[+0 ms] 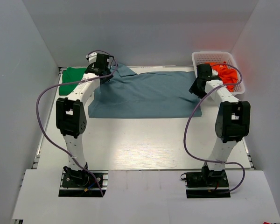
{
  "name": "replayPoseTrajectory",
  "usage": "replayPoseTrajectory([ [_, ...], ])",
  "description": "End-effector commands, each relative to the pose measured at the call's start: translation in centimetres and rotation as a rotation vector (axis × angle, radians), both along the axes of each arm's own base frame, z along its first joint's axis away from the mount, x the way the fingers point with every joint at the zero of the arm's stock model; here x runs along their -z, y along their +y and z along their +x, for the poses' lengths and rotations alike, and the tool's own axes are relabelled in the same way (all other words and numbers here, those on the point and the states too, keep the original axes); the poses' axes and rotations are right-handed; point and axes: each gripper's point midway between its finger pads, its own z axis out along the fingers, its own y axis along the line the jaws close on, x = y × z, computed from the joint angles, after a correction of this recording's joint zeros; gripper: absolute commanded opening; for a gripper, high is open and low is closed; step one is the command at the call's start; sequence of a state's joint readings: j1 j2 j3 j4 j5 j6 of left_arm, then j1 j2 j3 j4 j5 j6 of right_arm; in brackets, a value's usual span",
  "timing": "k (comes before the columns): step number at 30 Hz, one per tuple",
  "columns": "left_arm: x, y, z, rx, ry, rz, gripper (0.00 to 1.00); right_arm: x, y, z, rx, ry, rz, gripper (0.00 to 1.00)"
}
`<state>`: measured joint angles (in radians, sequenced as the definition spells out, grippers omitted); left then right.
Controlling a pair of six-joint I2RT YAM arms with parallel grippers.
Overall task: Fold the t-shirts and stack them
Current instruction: Fold the flattened tshirt in 1/3 of the way
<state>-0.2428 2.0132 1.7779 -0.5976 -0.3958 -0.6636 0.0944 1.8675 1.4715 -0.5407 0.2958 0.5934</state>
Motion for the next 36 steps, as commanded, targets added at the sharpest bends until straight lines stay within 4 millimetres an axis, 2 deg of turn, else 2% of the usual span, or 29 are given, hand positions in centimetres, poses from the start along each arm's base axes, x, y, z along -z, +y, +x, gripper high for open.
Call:
replayPoseTrajectory([
  [1,-3.0,1.6,2.4,-0.089,-0.114,0.004,0.97,-3.2,0.6,1.5,-0.057,-0.085,0.006,0.59],
  [2,-2.8,1.0,2.6,-0.058,-0.107,-0.01,1.0,-3.7,0.9,1.4,-0.072,-0.101,0.008,0.67],
  [3,-2.9,0.7,2.8,-0.03,-0.108,-0.005,1.0,-3.6,0.7,0.7,-0.082,-0.103,0.009,0.7],
  [4,-2.9,0.3,3.0,-0.009,-0.107,-0.013,1.0,-4.7,0.8,0.6,-0.09,-0.14,0.012,0.7],
  [5,-2.6,-0.2,2.9,0.016,-0.093,-0.033,1.0,-5.0,1.2,0.3,-0.114,-0.153,0.021,0.7],
  [6,-2.6,-0.4,2.8,0.037,-0.088,-0.033,1.0,-4.9,1.4,-1.1,-0.129,-0.154,0.026,0.7],
  [7,-2.2,-0.5,2.3,0.055,-0.068,-0.031,1.0,-5.3,1.9,-0.9,-0.16,-0.186,0.039,0.74],
  [8,-2.6,-0.7,1.5,0.069,-0.059,-0.043,1.0,-4.4,2.2,-1.7,-0.182,-0.171,0.058,0.78],
  [9,-2.4,-0.8,1.0,0.076,-0.05,-0.048,1.0,-4.7,2.9,-1.9,-0.204,-0.185,0.075,0.81],
  [10,-0.7,-1.5,-0.3,0.111,-0.009,-0.048,1.0,-4.0,3.3,-2.5,-0.222,-0.177,0.087,0.83],
  [11,-1.3,-2.0,-1.2,0.13,-0.018,-0.059,1.0,-3.4,3.6,-2.9,-0.234,-0.165,0.093,0.83],
  [12,0.8,-2.0,-2.8,0.141,0.035,-0.062,1.0,-2.9,4.1,-3.0,-0.245,-0.156,0.112,0.85],
  [14,2.1,-3.0,-4.4,0.197,0.068,-0.114,1.0,-1.5,5.2,-3.4,-0.285,-0.123,0.147,0.85],
  [15,4.5,-2.9,-6.2,0.196,0.125,-0.126,1.0,-1.2,5.5,-3.3,-0.294,-0.121,0.157,0.85],
  [17,5.1,-2.9,-7.4,0.198,0.119,-0.143,1.0,0.0,6.2,-3.0,-0.317,-0.108,0.167,0.85],
  [18,7.3,-2.7,-8.8,0.2,0.169,-0.142,1.0,0.4,6.4,-3.1,-0.323,-0.099,0.164,0.85],
  [20,8.4,-2.3,-9.4,0.181,0.184,-0.136,1.0,2.0,6.6,-2.7,-0.325,-0.074,0.17,0.85],
  [21,9.6,-2.0,-9.9,0.16,0.216,-0.132,1.0,2.2,6.7,-2.6,-0.327,-0.066,0.164,0.85],
  [23,12.1,-1.8,-11.0,0.145,0.294,-0.125,1.0,4.1,6.7,-2.9,-0.322,-0.015,0.167,0.86],
  [25,13.6,-0.8,-12.4,0.113,0.372,-0.107,1.0,5.6,6.8,-3.5,-0.32,0.02,0.17,0.86],
  [26,14.4,-0.4,-13.5,0.093,0.407,-0.097,1.0,6.8,6.7,-4.4,-0.306,0.054,0.172,0.86],
  [28,14.6,0.4,-15.3,0.066,0.437,-0.066,1.0,7.8,6.5,-5.3,-0.285,0.082,0.177,0.86],
  [29,15.8,0.9,-17.6,0.051,0.488,-0.061,1.0,8.9,6.6,-6.9,-0.29,0.112,0.186,0.86],
  [30,16.0,0.7,-18.7,0.05,0.505,-0.083,1.0,9.2,6.6,-7.4,-0.283,0.12,0.191,0.86],
  [31,16.1,0.8,-19.9,0.047,0.516,-0.095,1.0,10.1,6.7,-8.9,-0.281,0.15,0.193,0.86],
  [33,16.0,1.2,-23.3,0.03,0.559,-0.12,1.0,10.7,6.5,-11.3,-0.265,0.189,0.194,0.86],
  [34,16.0,1.2,-24.7,0.02,0.58,-0.134,1.0,11.8,6.2,-13.4,-0.259,0.236,0.185,0.86],
  [35,15.8,1.4,-27.2,0.026,0.615,-0.147,1.0,11.4,6.1,-14.8,-0.256,0.234,0.187,0.86],
  [36,15.7,1.4,-28.7,0.023,0.641,-0.164,1.0,12.3,5.6,-16.7,-0.246,0.271,0.18,0.86],
])
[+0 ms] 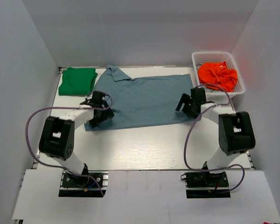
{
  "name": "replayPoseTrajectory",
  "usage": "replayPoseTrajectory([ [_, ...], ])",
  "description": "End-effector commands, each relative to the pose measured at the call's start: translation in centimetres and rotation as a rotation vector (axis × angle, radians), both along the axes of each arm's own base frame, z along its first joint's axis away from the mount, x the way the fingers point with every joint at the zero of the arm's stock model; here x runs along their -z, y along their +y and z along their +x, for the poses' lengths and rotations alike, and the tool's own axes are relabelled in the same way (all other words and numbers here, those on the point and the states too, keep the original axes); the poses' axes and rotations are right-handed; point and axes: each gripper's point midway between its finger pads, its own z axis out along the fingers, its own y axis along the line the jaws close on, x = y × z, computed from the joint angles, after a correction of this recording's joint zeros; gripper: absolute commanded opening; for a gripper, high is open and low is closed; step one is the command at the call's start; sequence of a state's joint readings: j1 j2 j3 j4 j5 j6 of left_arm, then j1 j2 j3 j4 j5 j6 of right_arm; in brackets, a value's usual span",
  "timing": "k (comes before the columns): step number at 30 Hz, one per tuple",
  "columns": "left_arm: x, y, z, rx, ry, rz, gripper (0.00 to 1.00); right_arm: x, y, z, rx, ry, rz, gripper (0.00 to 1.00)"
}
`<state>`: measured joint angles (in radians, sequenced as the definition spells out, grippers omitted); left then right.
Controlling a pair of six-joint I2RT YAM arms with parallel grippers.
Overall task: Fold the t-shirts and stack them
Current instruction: Fold the flattened tshirt in 1/3 of the way
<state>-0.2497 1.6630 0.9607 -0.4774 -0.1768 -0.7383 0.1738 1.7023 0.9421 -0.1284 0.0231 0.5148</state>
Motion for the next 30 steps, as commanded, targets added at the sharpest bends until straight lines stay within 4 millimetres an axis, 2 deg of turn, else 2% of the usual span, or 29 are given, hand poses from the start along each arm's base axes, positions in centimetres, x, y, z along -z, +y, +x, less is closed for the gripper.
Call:
replayPoseTrajectory([
  [1,2.8,1.3,-11.6,-0.03,0.318,-0.02,1.0,4.6,-1.1,-10.2,0.011,0.284,-0.04,0.86],
  [2,2.3,0.7,-12.5,-0.018,0.322,-0.06,1.0,4.6,-1.0,-11.0,0.005,0.289,-0.038,0.86],
  [3,0.9,0.3,-12.7,0.002,0.275,-0.088,1.0,4.8,-1.1,-12.9,-0.008,0.303,-0.043,0.86],
  [5,-0.6,-0.2,-13.0,0.016,0.23,-0.13,1.0,3.4,-0.2,-13.4,-0.077,0.248,-0.043,0.86],
  [6,-1.7,-0.5,-12.5,0.036,0.187,-0.148,1.0,2.0,0.0,-13.4,-0.1,0.189,-0.037,0.86],
  [7,-4.3,-0.9,-11.1,0.046,0.092,-0.171,1.0,1.5,0.1,-13.2,-0.125,0.163,-0.045,0.86],
  [8,-5.7,-1.4,-10.2,0.072,0.037,-0.178,1.0,0.7,1.3,-13.0,-0.177,0.135,-0.014,0.9],
  [9,-7.0,-1.8,-9.1,0.095,-0.018,-0.192,1.0,-0.6,1.5,-12.0,-0.182,0.08,0.003,0.9],
  [10,-9.4,-2.3,-6.8,0.132,-0.131,-0.201,1.0,-1.0,1.8,-11.6,-0.214,0.055,-0.001,0.9],
  [11,-10.4,-2.7,-5.9,0.149,-0.174,-0.213,1.0,-1.7,2.4,-11.0,-0.234,0.031,0.017,0.9],
  [14,-12.3,-3.6,-2.7,0.194,-0.255,-0.214,1.0,-1.9,3.0,-9.8,-0.249,0.025,0.031,0.9],
  [16,-11.2,-3.4,-1.0,0.185,-0.217,-0.17,1.0,-1.2,3.2,-9.4,-0.246,0.052,0.034,0.9],
  [17,-10.3,-3.1,-0.8,0.173,-0.178,-0.147,1.0,-1.0,3.2,-9.5,-0.248,0.058,0.031,0.9],
  [18,-10.3,-3.1,0.1,0.182,-0.17,-0.128,0.96,-1.0,3.1,-9.3,-0.239,0.063,0.031,0.9],
  [19,-8.1,-3.0,0.3,0.182,-0.101,-0.102,0.91,-0.9,3.1,-9.2,-0.239,0.066,0.029,0.9],
  [20,-7.3,-3.4,0.5,0.19,-0.079,-0.098,0.87,-0.3,3.0,-9.3,-0.231,0.087,0.022,0.9],
  [21,-6.5,-3.4,0.7,0.189,-0.064,-0.096,0.78,-0.4,3.1,-9.0,-0.228,0.078,0.022,0.9],
  [23,-4.5,-3.8,0.9,0.187,-0.033,-0.083,0.72,0.1,3.1,-8.9,-0.225,0.094,0.022,0.9],
  [24,-4.2,-3.6,1.6,0.178,-0.049,-0.069,0.7,0.2,3.0,-8.8,-0.222,0.099,0.02,0.9],
  [26,-2.9,-3.4,1.5,0.165,-0.015,-0.039,0.63,0.4,3.1,-8.9,-0.22,0.105,0.02,0.9],
  [27,-2.4,-2.6,1.4,0.147,-0.002,0.001,0.63,0.5,3.0,-8.8,-0.214,0.107,0.019,0.9],
  [28,-2.7,-2.6,1.5,0.147,-0.005,0.022,0.62,0.5,3.0,-8.9,-0.217,0.108,0.015,0.9],
  [30,-1.7,-2.0,1.0,0.129,0.029,0.068,0.62,0.8,2.8,-8.9,-0.211,0.117,0.01,0.9],
])
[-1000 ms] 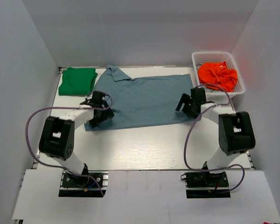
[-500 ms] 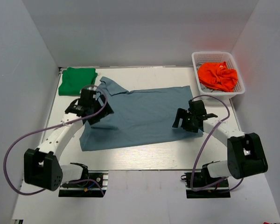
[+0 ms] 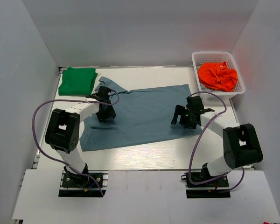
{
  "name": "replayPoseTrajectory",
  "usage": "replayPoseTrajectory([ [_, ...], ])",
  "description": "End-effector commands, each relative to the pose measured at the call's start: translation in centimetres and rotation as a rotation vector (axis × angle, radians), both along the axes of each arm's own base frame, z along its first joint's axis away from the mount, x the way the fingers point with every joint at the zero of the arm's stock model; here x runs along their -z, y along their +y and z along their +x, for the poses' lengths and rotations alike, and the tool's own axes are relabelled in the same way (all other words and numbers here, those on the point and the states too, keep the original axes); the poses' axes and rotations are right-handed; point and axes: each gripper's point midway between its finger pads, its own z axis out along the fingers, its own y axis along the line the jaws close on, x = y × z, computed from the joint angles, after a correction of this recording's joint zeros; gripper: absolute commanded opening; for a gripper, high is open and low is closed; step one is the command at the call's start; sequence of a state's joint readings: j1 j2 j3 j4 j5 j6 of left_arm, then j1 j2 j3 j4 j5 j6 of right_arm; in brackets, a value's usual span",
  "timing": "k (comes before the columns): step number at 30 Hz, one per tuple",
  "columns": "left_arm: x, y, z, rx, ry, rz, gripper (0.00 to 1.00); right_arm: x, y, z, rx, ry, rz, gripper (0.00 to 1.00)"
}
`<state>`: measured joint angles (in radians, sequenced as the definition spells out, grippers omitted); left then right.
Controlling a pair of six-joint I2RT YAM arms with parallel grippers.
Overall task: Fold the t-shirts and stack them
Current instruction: Fold the flattened tshirt in 1/3 of the way
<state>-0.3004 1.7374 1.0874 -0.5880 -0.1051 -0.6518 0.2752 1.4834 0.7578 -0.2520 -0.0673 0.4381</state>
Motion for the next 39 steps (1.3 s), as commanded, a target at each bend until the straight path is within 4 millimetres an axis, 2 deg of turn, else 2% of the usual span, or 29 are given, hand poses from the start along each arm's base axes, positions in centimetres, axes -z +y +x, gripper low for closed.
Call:
replayPoseTrajectory([
  [1,-1.2,0.9,1.0,-0.026,-0.053,0.077,0.6,0.9,-0.1,-0.1,0.003,0.031,-0.012,0.9],
  [2,-0.8,1.0,0.9,-0.038,-0.046,0.084,0.6,1.1,-0.2,0.0,0.007,0.036,-0.014,0.9],
  [3,-0.3,0.7,0.7,-0.028,-0.032,0.089,0.55,1.1,-0.3,0.0,0.01,0.036,-0.017,0.9],
  [5,0.3,0.9,0.6,-0.03,-0.017,0.104,0.51,1.2,-0.3,-0.1,0.011,0.043,-0.023,0.9],
  [7,0.7,0.5,0.8,-0.02,0.0,0.11,0.42,1.1,-0.5,-0.1,0.017,0.042,-0.028,0.9],
  [11,1.0,0.4,0.8,0.007,0.02,0.134,0.41,1.2,-0.9,-0.2,0.029,0.044,-0.049,0.9],
  [14,0.8,0.3,1.7,0.014,0.014,0.145,0.41,1.2,-0.9,-0.2,0.031,0.042,-0.049,0.9],
  [15,0.9,0.3,1.7,0.024,0.022,0.152,0.37,1.2,-1.0,-0.3,0.031,0.044,-0.049,0.9],
  [16,0.9,0.2,1.7,0.027,0.025,0.144,0.23,1.3,-1.0,-0.3,0.031,0.044,-0.053,0.9],
  [20,1.0,-0.3,1.5,0.049,0.028,0.136,0.0,1.3,-1.2,-0.5,0.038,0.038,-0.059,0.9],
  [26,-1.6,0.0,1.7,0.051,-0.025,0.158,0.0,1.5,-1.1,-0.6,0.035,0.039,-0.055,0.9],
  [31,-5.0,-0.5,2.5,0.069,-0.105,0.146,0.0,1.6,-1.2,-0.8,0.037,0.038,-0.053,0.9],
  [35,-5.9,-2.0,2.5,0.139,-0.121,0.115,0.0,1.7,-1.3,-0.8,0.04,0.04,-0.054,0.9],
  [39,-5.6,-2.9,2.7,0.179,-0.127,0.122,0.0,1.8,-1.2,-0.8,0.037,0.038,-0.054,0.9],
])
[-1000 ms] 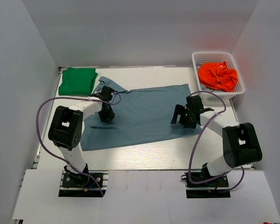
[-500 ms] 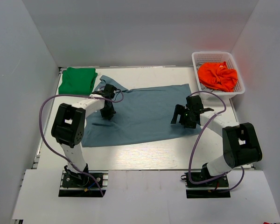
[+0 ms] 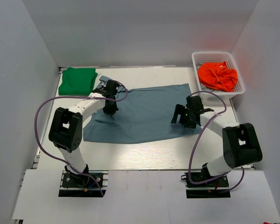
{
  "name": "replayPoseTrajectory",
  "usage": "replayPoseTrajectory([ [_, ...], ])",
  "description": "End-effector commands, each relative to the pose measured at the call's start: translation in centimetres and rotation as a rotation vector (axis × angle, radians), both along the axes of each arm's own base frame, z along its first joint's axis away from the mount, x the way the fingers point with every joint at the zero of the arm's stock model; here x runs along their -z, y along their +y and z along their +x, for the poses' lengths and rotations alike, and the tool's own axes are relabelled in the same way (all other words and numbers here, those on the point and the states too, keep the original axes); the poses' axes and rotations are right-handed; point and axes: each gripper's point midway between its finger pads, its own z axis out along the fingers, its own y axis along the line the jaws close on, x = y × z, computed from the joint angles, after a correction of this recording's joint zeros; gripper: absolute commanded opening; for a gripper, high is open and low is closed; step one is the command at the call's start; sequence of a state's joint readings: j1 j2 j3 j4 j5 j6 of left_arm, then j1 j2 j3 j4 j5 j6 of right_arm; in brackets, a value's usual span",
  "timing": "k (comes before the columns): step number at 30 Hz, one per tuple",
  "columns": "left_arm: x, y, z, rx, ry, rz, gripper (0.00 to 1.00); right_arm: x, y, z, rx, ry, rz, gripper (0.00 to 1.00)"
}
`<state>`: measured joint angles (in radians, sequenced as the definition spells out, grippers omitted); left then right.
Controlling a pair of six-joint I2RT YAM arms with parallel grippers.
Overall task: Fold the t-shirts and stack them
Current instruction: Fold the flattened tshirt in 1/3 of the way
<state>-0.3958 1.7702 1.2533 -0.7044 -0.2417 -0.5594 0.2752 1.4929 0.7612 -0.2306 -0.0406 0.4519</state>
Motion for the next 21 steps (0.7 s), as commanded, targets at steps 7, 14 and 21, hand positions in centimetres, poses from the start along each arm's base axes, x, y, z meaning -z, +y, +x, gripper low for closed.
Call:
replayPoseTrajectory([
  [7,-1.1,-1.0,0.6,0.031,0.012,0.054,0.26,1.8,-1.0,-1.4,0.011,0.059,-0.047,0.9],
  [14,-0.3,-0.4,-1.0,0.011,0.051,0.08,0.61,2.2,-0.9,-1.4,0.007,0.074,-0.045,0.9],
  [21,2.2,-0.6,-2.8,0.009,0.108,0.044,0.49,2.3,-0.9,-1.4,0.004,0.079,-0.047,0.9],
])
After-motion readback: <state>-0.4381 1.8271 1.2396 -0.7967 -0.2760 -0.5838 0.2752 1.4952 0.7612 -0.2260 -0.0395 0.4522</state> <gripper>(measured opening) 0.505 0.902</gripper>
